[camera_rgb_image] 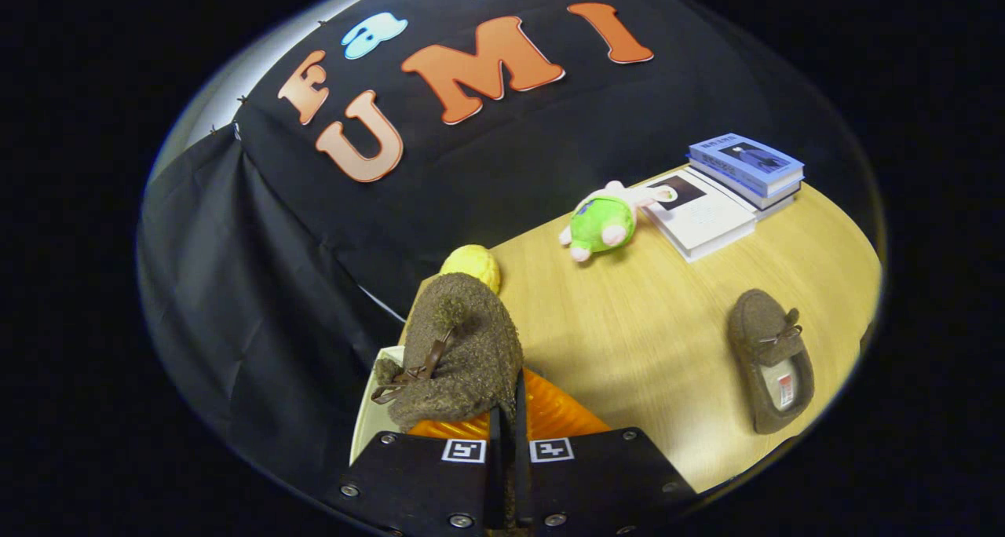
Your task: Open the storage box then place both shoes into the box .Put the left shoe in first, then the right shoe, with the right side of both shoes facing outward in a uniform manner.
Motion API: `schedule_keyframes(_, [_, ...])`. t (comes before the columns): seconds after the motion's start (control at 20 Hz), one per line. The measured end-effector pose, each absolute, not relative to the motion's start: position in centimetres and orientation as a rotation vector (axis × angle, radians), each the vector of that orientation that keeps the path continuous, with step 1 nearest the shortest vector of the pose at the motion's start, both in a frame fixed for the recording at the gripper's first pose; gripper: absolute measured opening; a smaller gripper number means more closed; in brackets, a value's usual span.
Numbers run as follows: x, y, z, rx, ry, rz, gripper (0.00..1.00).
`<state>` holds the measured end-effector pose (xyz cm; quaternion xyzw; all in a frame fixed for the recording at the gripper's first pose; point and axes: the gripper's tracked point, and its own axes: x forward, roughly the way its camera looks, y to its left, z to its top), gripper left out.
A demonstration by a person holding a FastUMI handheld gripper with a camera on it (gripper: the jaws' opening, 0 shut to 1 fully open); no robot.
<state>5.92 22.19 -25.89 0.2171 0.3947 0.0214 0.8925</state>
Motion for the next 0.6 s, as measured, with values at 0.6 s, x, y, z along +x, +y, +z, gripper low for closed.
schedule_keyframes(0.6, [6.8, 31.4, -31.1, 0.405, 0.953, 0.084, 0.06])
